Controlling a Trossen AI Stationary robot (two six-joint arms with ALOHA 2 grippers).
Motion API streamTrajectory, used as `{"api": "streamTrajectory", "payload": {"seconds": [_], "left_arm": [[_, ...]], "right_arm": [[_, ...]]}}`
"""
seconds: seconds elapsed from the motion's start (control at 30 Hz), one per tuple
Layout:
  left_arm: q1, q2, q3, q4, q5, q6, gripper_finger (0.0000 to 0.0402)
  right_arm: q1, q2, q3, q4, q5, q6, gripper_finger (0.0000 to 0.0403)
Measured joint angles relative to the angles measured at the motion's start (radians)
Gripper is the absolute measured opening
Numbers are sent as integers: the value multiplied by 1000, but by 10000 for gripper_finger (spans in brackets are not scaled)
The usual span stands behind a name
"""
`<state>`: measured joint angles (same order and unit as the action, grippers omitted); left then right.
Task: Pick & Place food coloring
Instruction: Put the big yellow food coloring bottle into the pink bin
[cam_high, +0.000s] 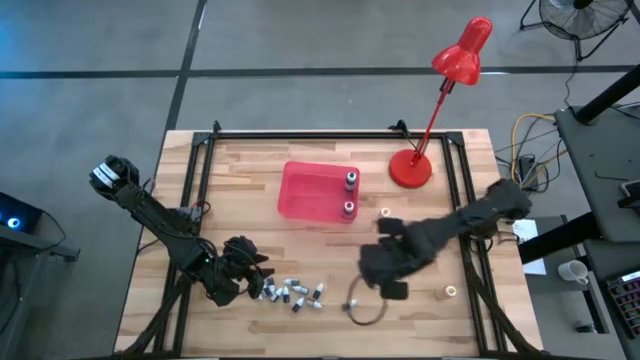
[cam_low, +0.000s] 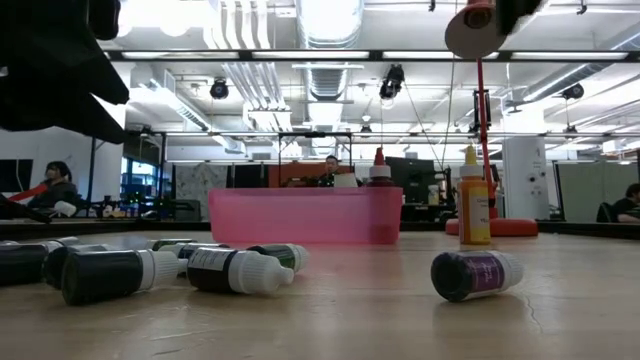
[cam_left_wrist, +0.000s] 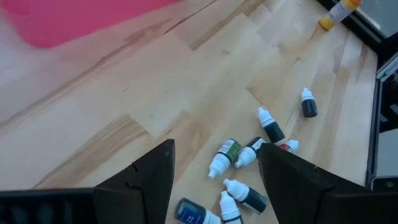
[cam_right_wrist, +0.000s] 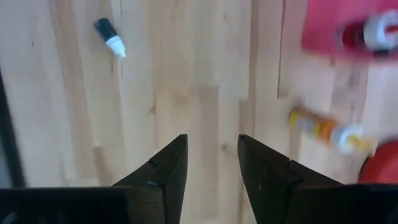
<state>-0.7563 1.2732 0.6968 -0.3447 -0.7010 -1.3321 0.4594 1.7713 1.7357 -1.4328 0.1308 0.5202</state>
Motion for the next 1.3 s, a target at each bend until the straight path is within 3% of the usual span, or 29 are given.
{"api": "streamTrajectory", "payload": {"seconds": [0.17, 0.3, 0.5, 0.8, 1.07, 1.3], "left_arm": [[1, 0, 0, 0, -8, 21, 202], [1, 0, 0, 0, -8, 41, 202], [2, 0, 0, 0, -11, 69, 202], [4, 0, 0, 0, -60, 47, 202], [9, 0, 0, 0, -60, 24, 202], [25, 0, 0, -1, -60, 23, 202]], "right_arm": [[122, -144, -163, -4, -9, 269, 143], [237, -252, -288, 49, -86, 381, 151], [383, -342, -403, 104, -121, 387, 175], [495, -357, -528, 121, -122, 423, 230], [505, -357, -608, 155, -154, 452, 278], [506, -358, -673, 237, -169, 437, 295]]}}
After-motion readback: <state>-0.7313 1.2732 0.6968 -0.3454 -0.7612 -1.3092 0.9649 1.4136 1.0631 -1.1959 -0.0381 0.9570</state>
